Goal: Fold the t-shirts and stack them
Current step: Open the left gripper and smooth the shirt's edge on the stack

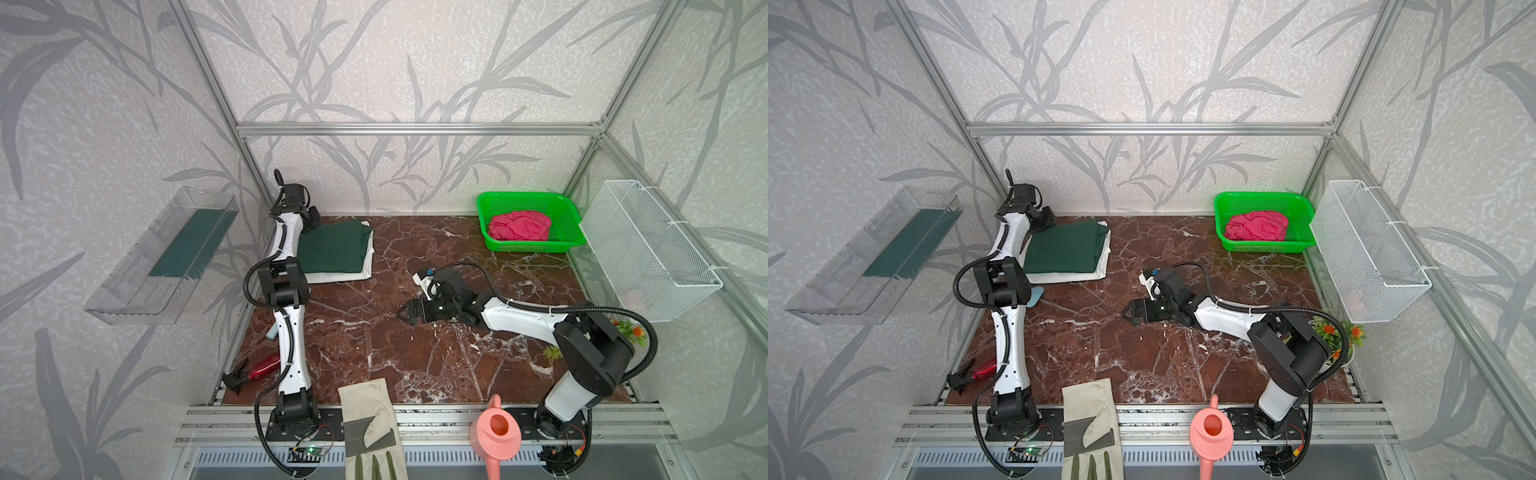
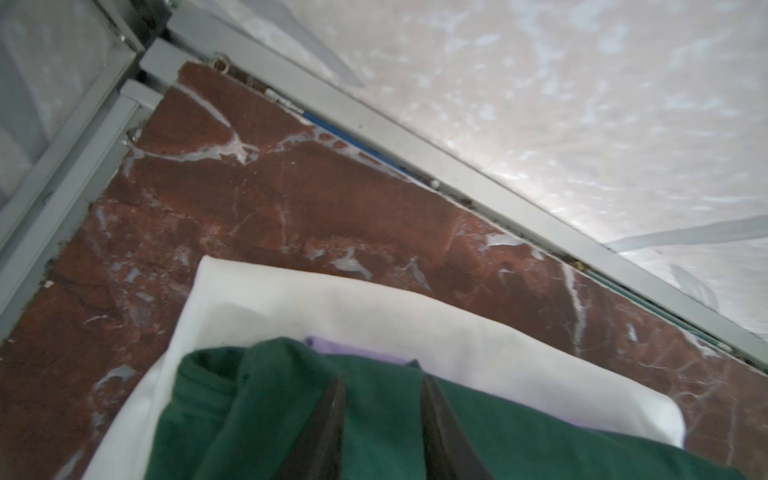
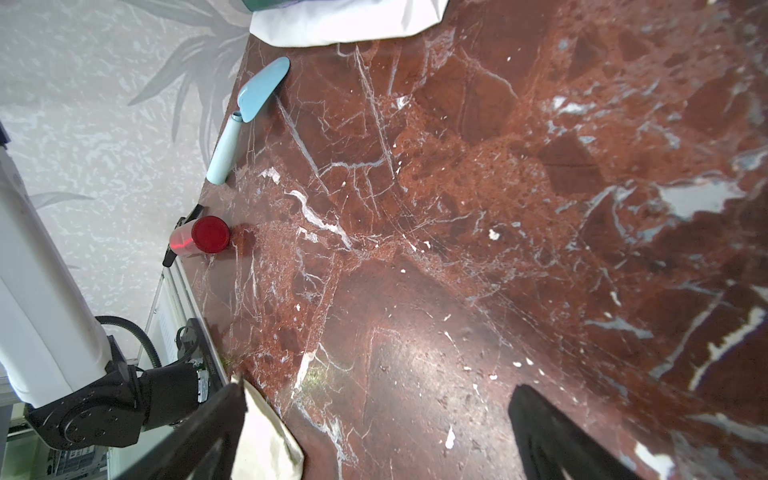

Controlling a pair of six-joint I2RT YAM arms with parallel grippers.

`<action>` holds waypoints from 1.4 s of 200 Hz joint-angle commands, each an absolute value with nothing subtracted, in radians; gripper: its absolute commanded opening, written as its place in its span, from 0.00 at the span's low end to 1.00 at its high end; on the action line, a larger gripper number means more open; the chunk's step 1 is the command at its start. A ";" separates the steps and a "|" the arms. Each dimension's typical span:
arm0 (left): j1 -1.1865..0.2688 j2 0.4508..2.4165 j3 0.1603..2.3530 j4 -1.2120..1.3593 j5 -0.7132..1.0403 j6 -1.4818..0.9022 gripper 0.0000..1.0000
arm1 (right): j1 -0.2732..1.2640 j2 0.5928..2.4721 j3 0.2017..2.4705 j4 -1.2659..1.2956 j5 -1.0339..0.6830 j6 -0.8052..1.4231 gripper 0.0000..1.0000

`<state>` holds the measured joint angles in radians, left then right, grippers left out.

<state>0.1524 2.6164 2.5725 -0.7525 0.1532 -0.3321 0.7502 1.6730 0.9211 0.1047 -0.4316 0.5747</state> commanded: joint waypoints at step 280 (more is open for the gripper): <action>-0.071 2.160 1.977 -0.512 0.273 -0.395 0.34 | 0.673 1.403 0.861 0.031 -0.330 0.522 0.99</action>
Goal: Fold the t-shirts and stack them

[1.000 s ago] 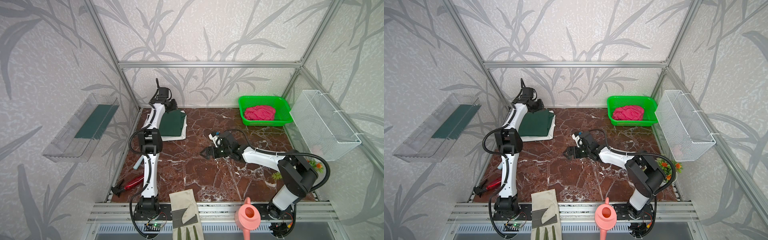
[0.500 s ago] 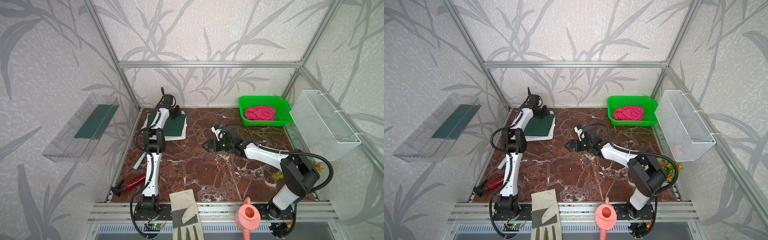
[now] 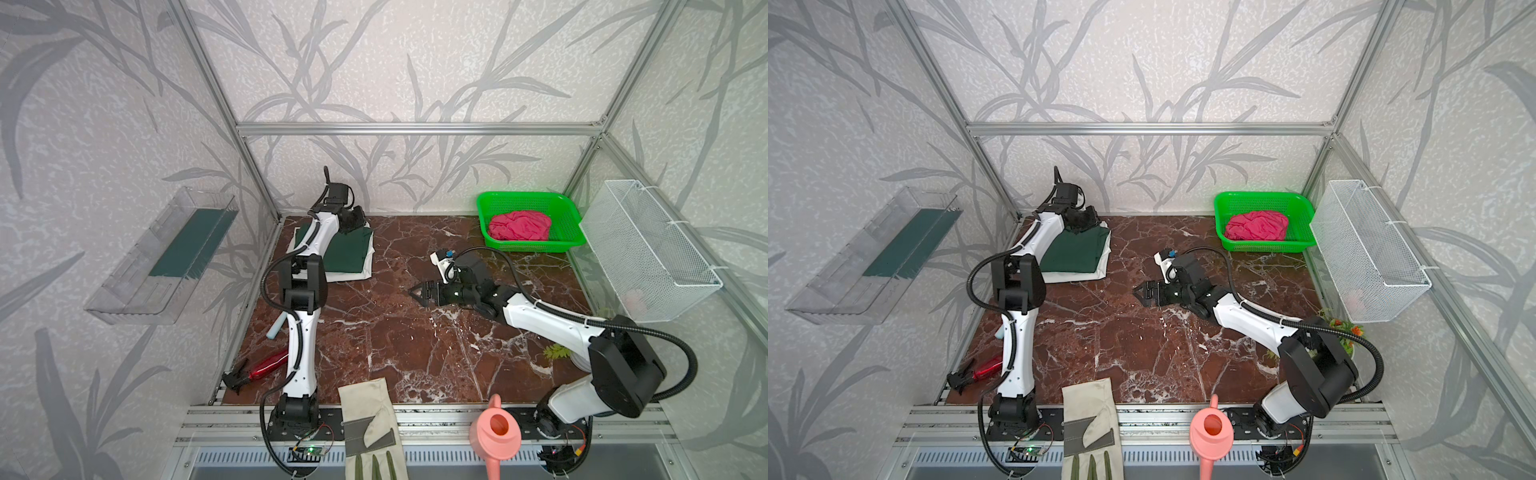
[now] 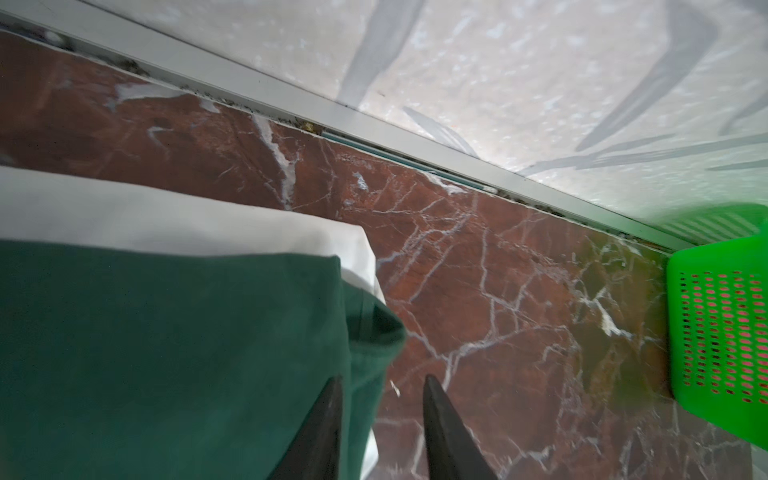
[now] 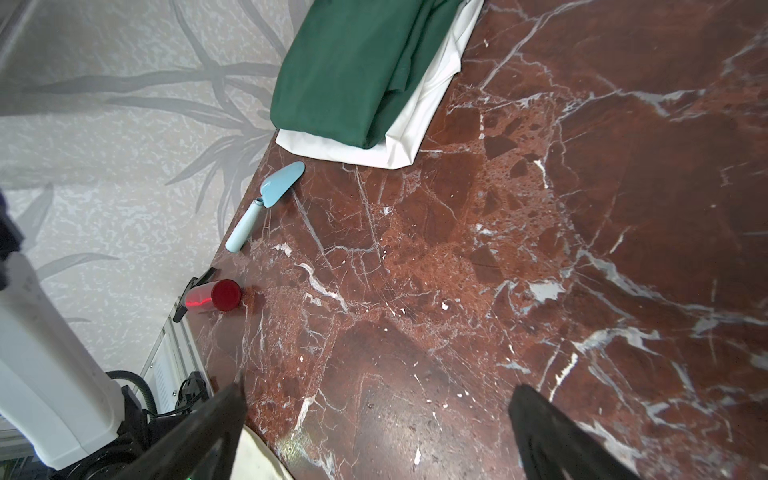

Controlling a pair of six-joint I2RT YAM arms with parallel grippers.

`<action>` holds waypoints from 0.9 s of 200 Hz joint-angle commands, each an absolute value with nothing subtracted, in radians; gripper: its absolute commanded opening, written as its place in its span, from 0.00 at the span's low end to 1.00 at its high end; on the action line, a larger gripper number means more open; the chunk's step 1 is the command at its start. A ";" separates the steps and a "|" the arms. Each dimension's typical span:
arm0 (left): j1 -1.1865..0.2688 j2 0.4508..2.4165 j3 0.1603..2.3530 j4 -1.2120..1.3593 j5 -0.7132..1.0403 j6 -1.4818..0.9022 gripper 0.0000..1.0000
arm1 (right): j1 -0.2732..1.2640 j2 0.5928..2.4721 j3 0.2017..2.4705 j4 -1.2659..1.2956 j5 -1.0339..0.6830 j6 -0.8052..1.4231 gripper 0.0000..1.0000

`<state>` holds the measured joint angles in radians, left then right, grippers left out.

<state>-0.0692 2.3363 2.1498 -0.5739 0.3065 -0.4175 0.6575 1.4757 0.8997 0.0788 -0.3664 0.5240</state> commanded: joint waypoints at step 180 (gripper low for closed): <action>-0.066 1.176 0.513 0.079 -0.641 -0.277 0.99 | 0.127 0.837 0.245 0.301 0.165 0.176 0.99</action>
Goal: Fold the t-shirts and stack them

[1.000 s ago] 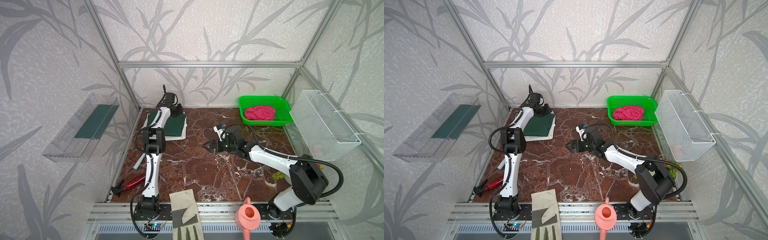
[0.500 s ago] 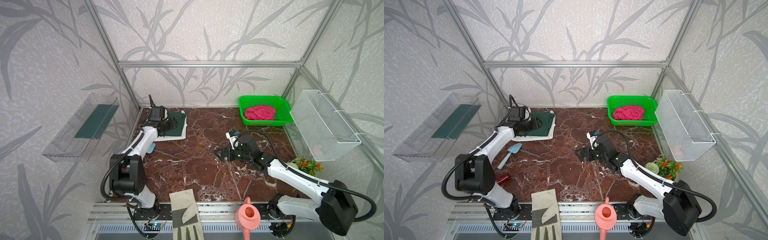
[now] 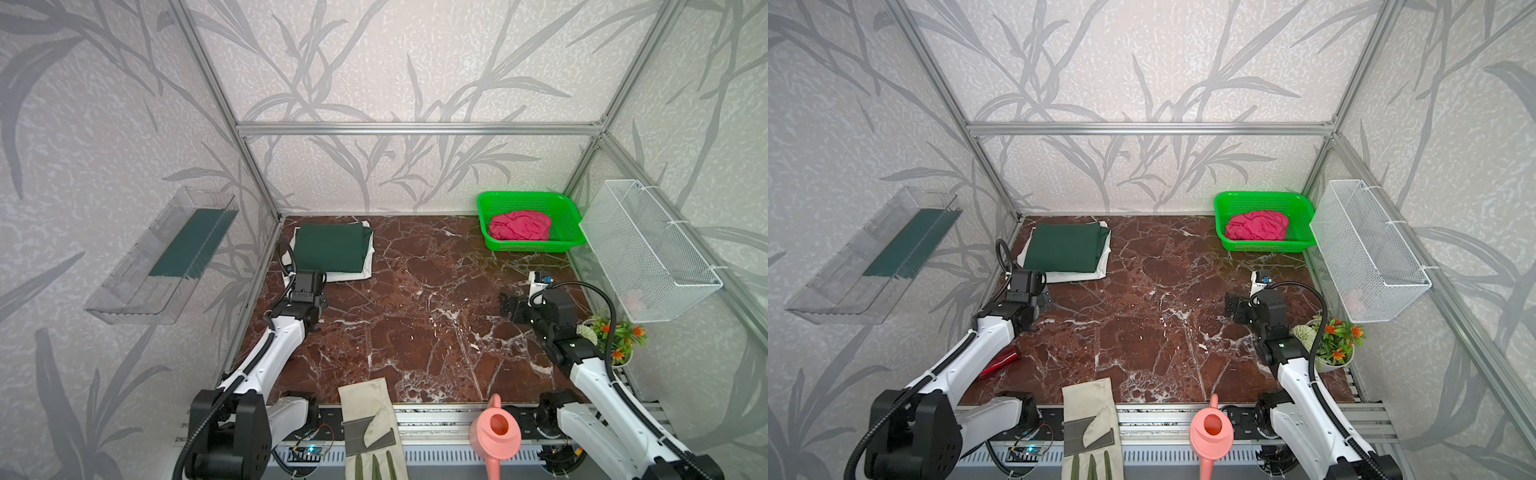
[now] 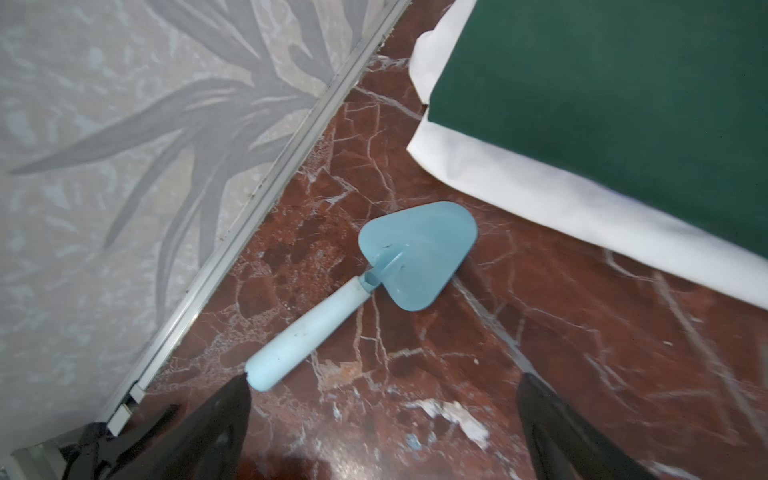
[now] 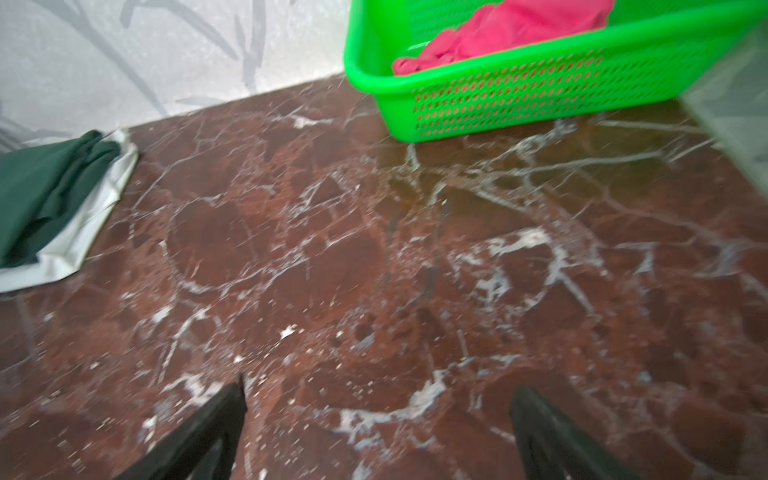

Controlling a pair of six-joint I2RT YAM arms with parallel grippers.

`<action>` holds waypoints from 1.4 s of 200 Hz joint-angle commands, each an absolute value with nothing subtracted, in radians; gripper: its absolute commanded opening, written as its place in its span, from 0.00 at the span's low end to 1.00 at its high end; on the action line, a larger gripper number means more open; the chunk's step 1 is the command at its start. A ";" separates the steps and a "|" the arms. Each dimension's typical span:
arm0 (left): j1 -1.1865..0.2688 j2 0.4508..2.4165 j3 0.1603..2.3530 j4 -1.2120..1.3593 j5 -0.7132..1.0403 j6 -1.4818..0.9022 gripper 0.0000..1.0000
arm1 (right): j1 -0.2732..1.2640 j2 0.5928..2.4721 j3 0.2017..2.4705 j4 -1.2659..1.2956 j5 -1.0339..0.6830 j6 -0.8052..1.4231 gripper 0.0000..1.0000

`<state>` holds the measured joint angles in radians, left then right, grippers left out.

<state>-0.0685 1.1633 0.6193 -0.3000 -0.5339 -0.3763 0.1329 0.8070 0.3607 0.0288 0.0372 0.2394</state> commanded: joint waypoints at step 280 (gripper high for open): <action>0.011 1.512 0.406 0.793 -0.239 -0.091 0.99 | 0.098 1.564 0.394 0.912 0.015 0.176 0.99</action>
